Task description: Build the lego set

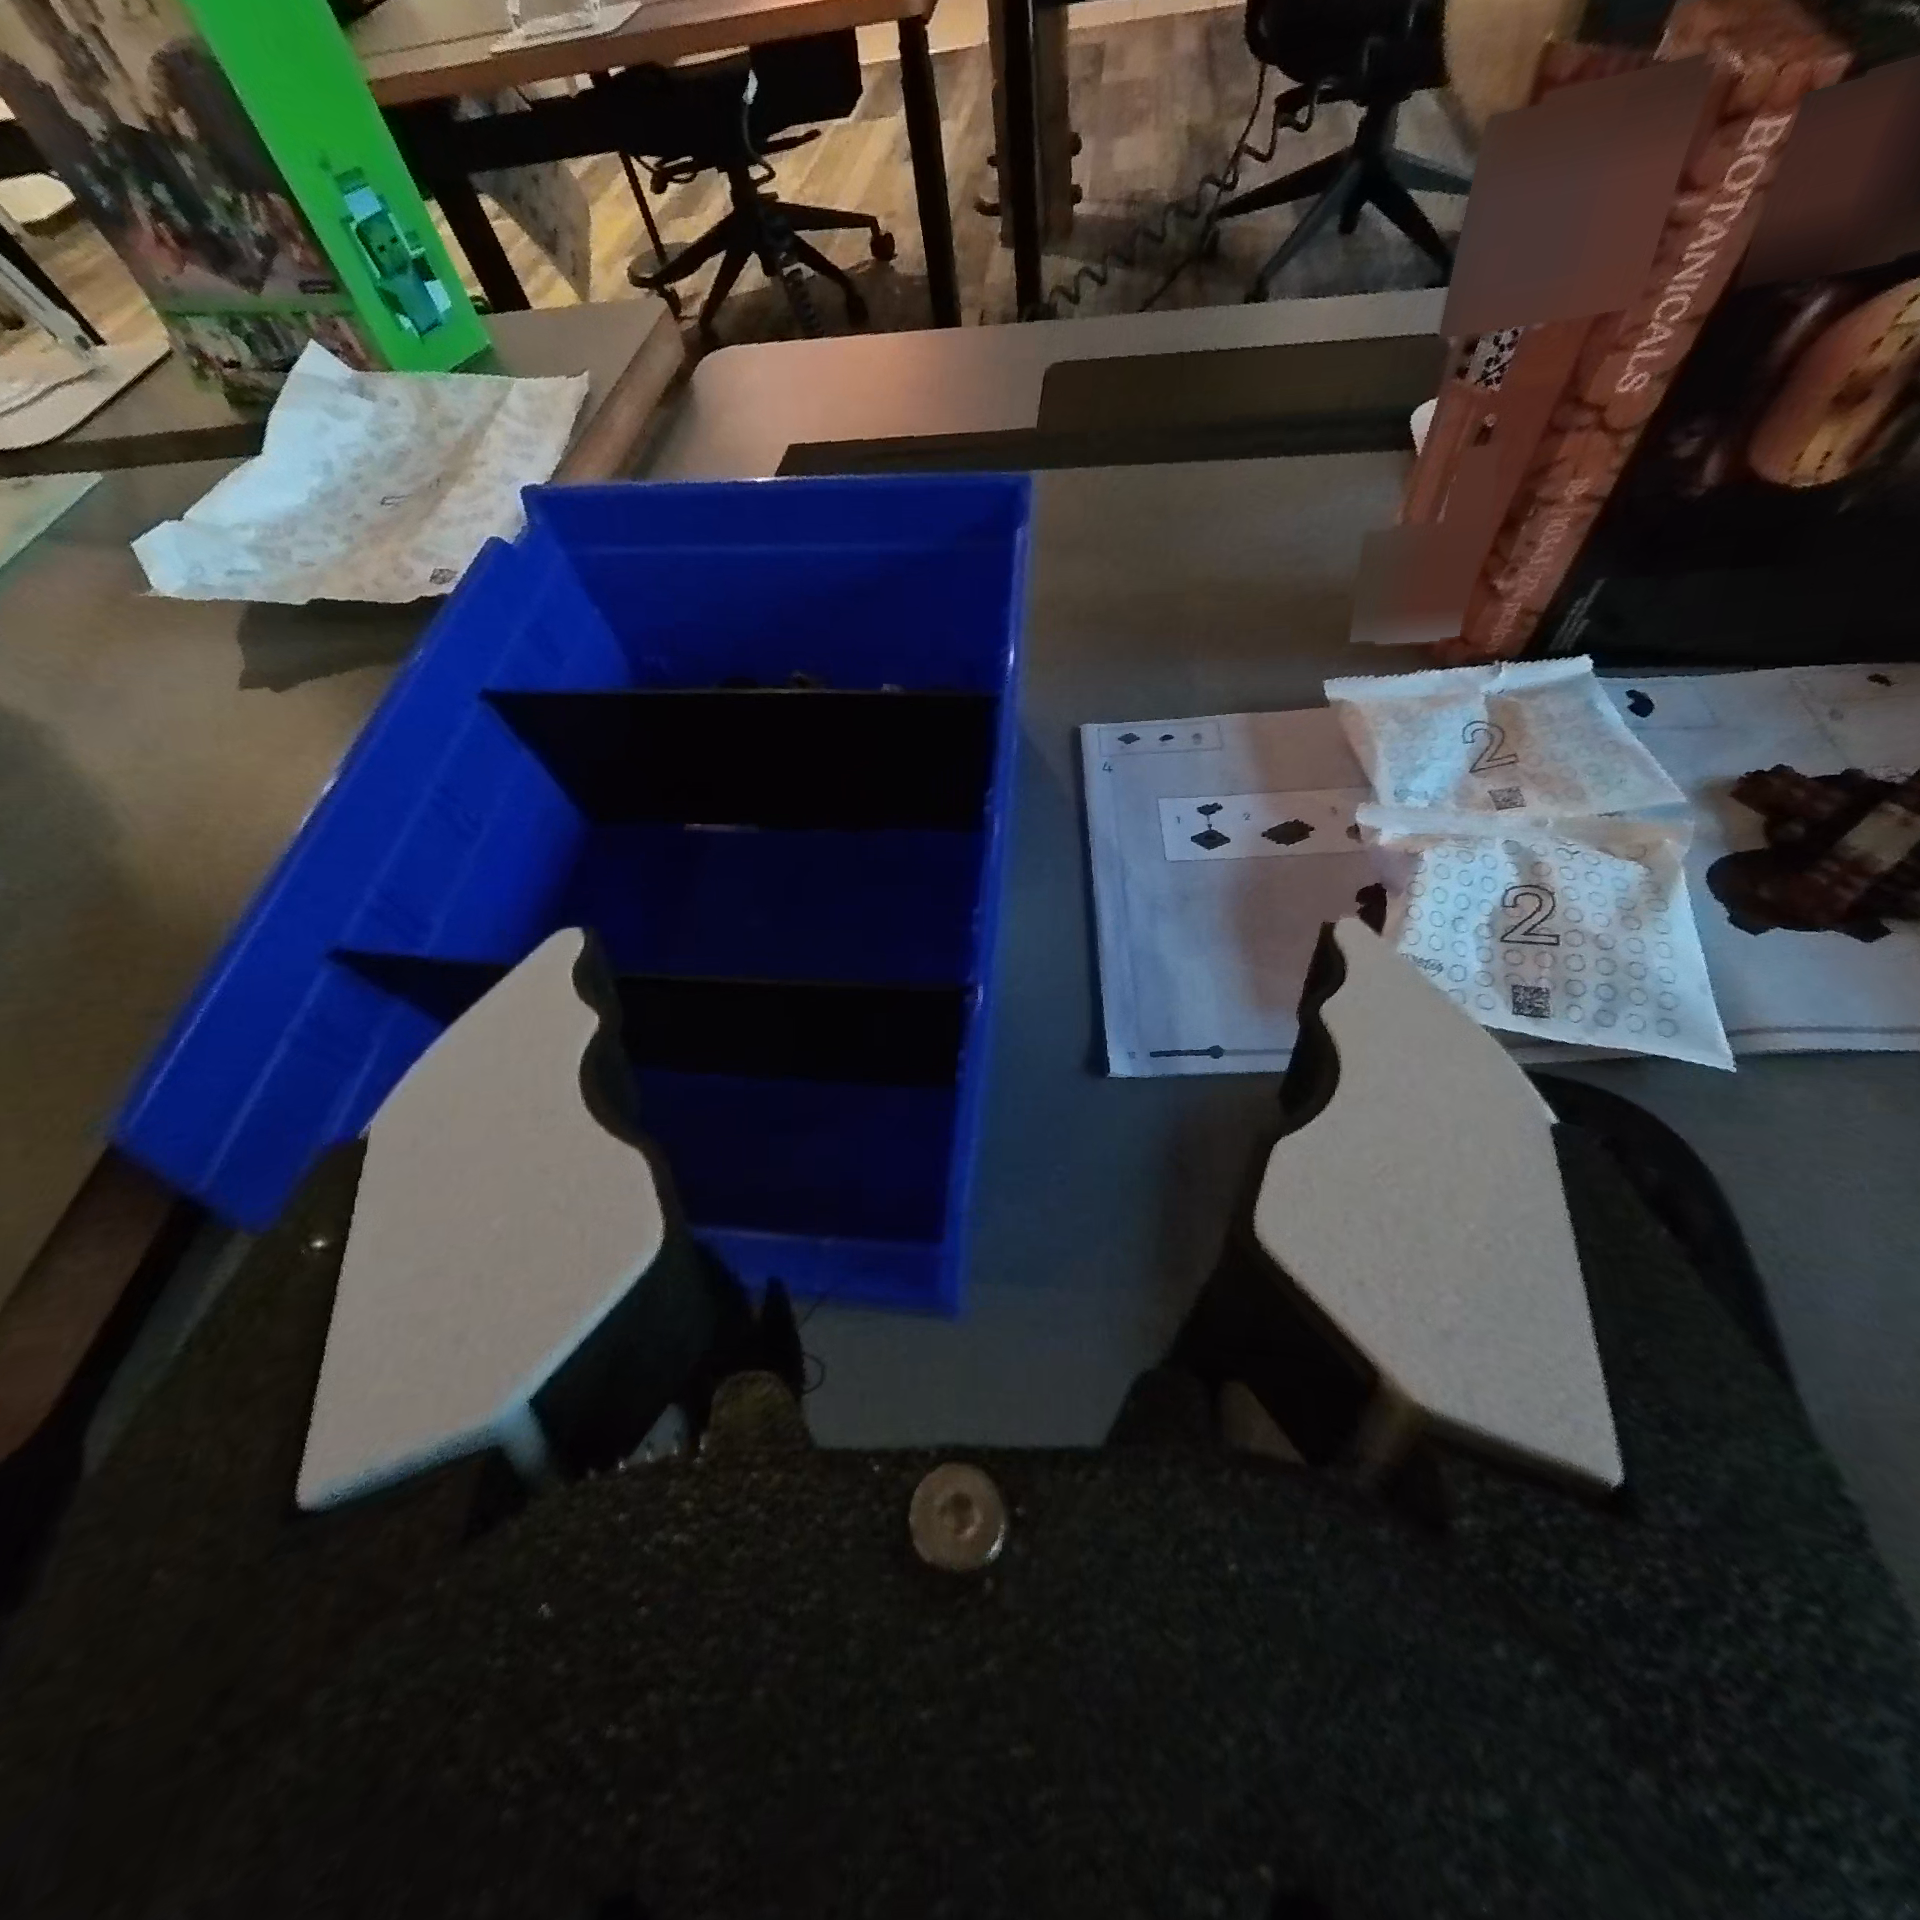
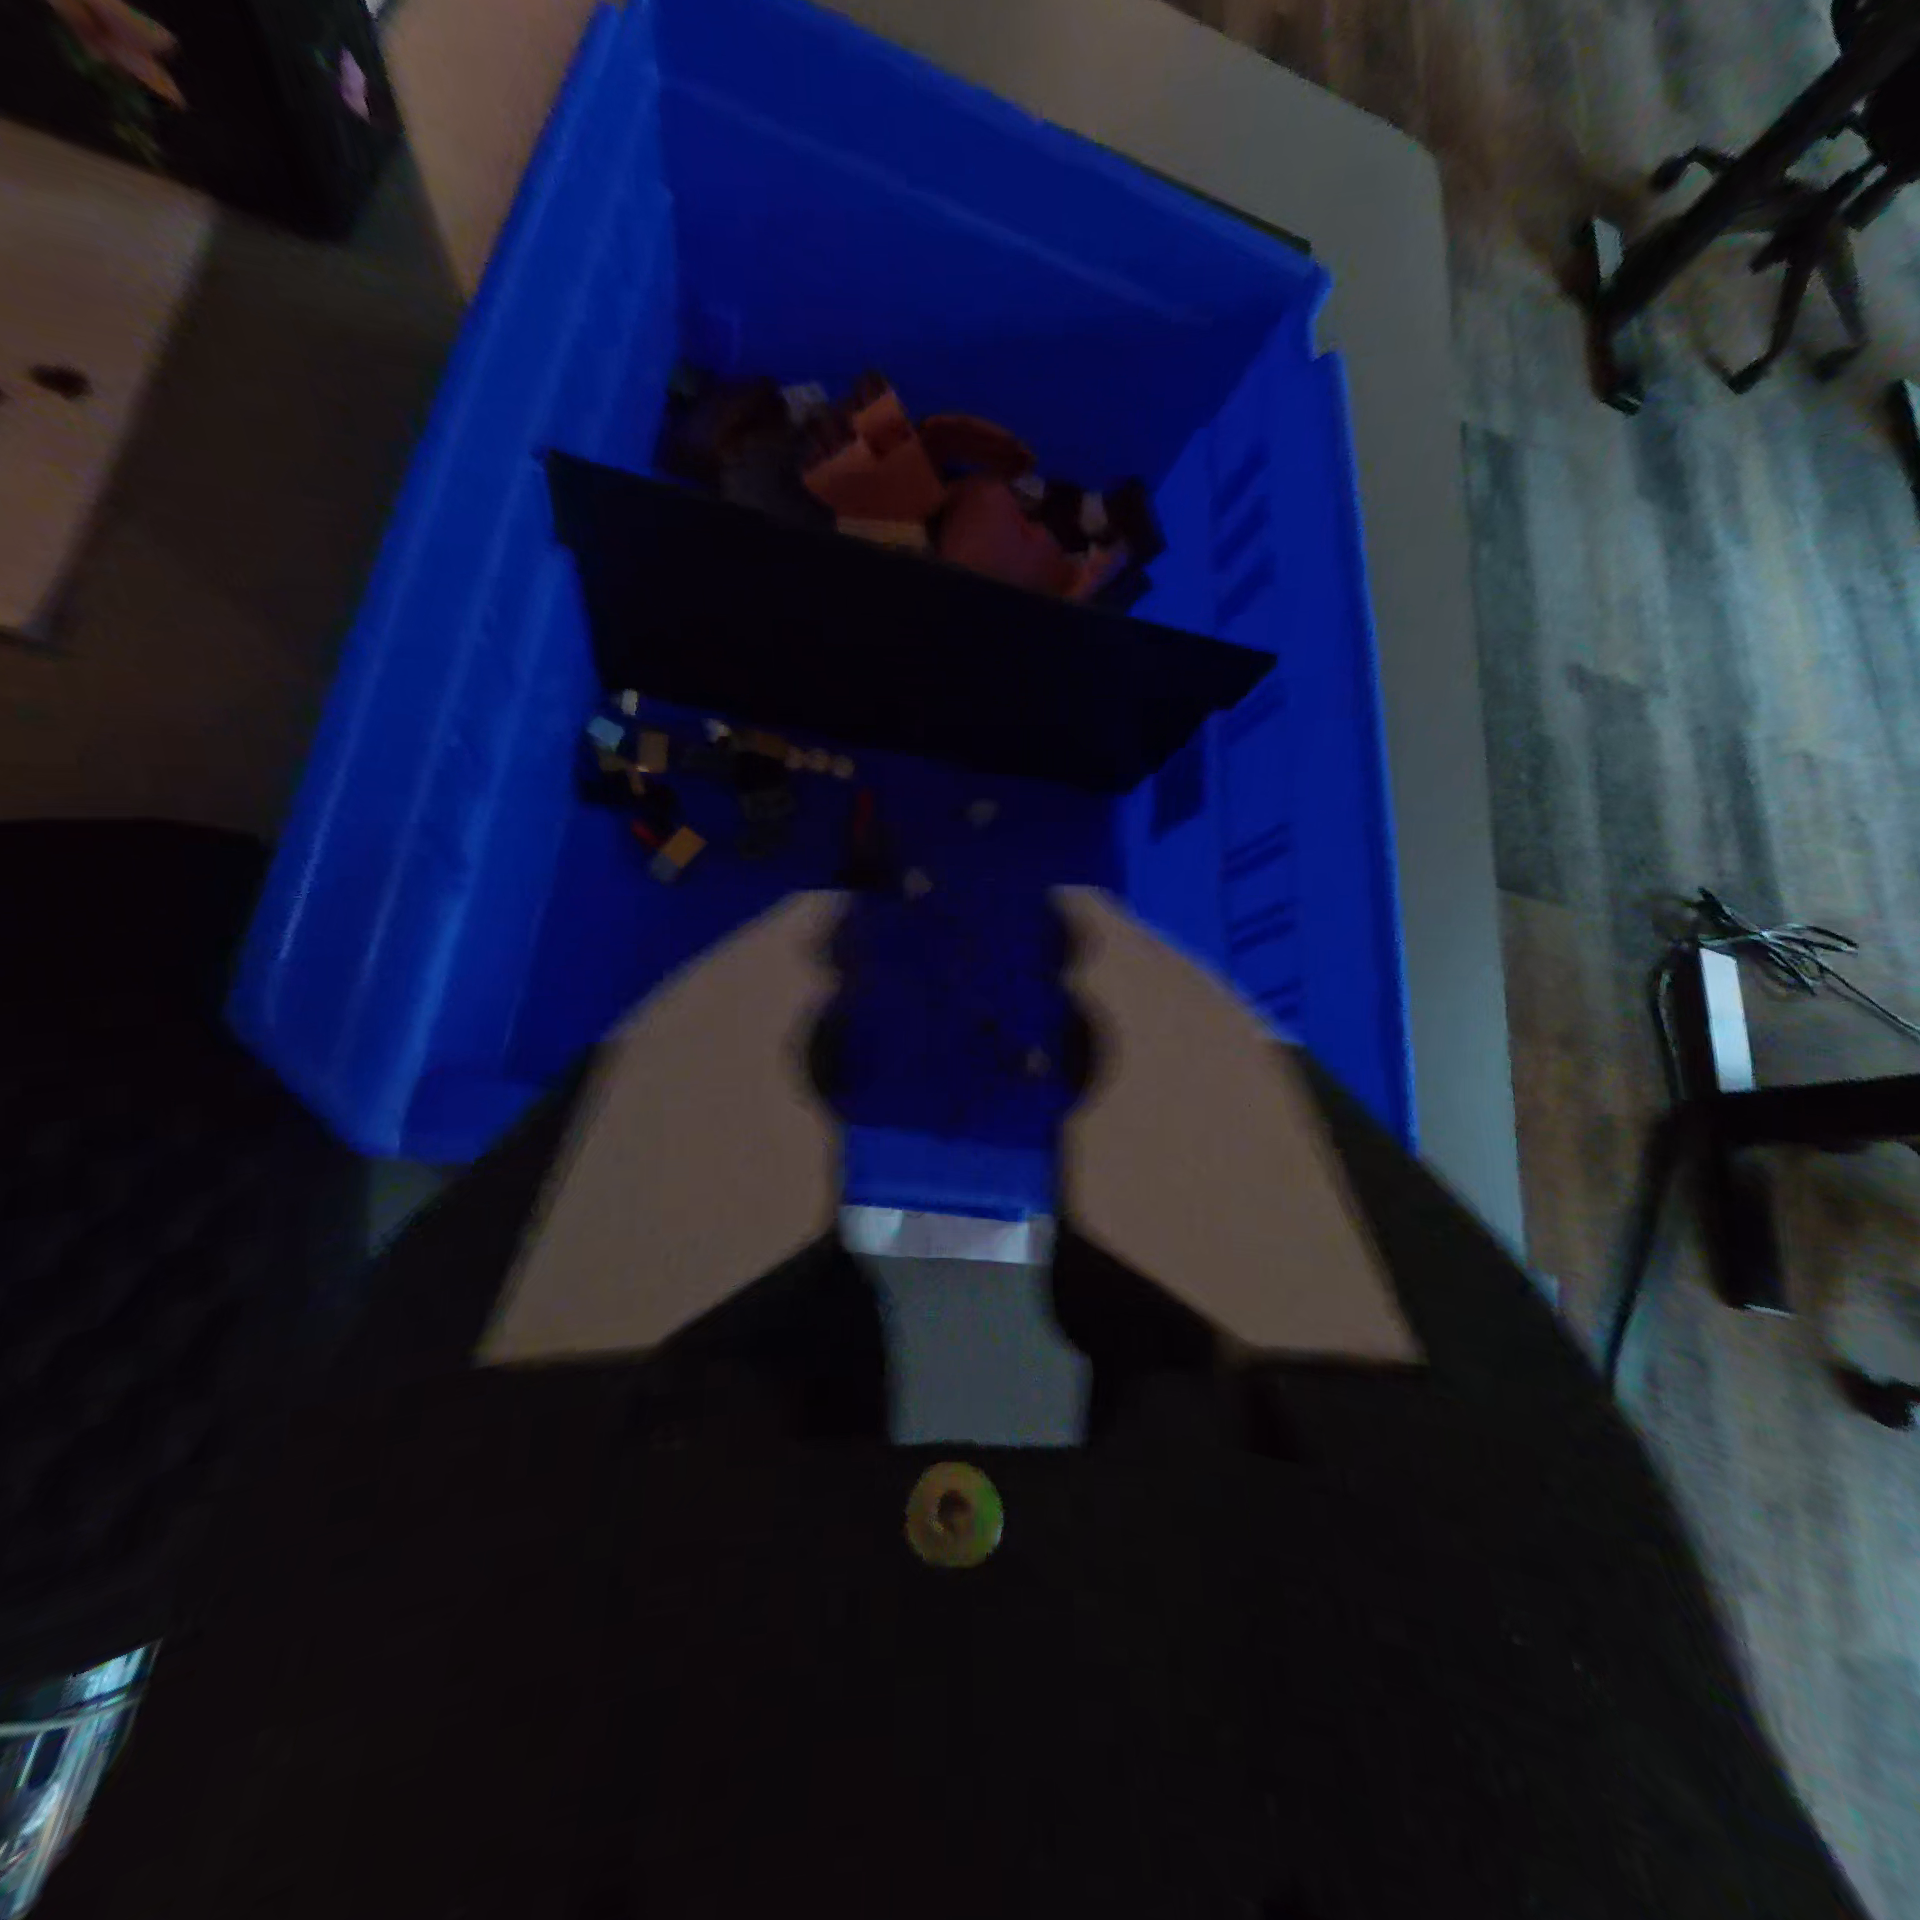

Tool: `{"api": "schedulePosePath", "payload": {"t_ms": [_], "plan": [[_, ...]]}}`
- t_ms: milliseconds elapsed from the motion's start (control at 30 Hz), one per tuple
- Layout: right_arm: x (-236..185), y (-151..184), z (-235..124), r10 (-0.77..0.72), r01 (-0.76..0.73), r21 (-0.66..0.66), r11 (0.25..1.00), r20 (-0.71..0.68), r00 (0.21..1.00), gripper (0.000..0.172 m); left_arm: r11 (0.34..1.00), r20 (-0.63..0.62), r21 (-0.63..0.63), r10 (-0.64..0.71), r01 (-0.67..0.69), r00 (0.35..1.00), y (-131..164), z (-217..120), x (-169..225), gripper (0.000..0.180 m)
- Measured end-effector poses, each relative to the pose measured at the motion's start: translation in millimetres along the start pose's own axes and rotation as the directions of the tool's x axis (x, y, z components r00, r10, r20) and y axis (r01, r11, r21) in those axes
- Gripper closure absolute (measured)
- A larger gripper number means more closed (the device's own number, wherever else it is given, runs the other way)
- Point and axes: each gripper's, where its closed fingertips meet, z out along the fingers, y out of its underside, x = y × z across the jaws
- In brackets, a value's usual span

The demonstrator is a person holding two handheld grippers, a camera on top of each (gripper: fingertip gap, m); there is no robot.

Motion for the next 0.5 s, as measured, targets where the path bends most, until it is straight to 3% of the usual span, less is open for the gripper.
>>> {"api": "schedulePosePath", "payload": {"t_ms": [33,67,133,200,300,433,500], "plan": [[0,0,1,-0.007,0.007,-0.015,1.0,-0.01,1.0,0.109,1.0,-0.001,0.0,0.0,0.0,1.0,0,0,0,0.056],[2,0,3,-0.015,0.015,-0.03,0.999,-0.029,0.999,0.097,1.0,-0.001,0.0,-0.001,0.001,1.0,1,0,0,0.056],[3,-2,7,-0.024,0.022,-0.042,0.999,-0.037,0.999,0.093,1.0,-0.003,0.0,0.001,-0.001,1.0,1,0,0,0.057],[1,-8,10,-0.016,0.015,-0.029,0.999,-0.018,1.0,0.105,1.0,-0.003,-0.001,0.001,-0.001,1.0,2,1,0,0.056],[-3,-29,16,-0.019,0.018,0.042,0.999,0.03,0.999,0.168,1.0,0.001,0.004,-0.001,0.001,1.0,1,0,-2,0.057],[2,-62,38,0.0,-0.005,0.096,0.995,0.047,0.999,0.171,1.0,-0.003,0.008,-0.004,0.004,1.0,0,1,-3,0.058],[3,-77,52,0.016,-0.022,0.122,0.992,0.053,0.998,0.165,1.0,-0.004,0.005,-0.003,0.003,1.0,1,1,-2,0.058]]}}
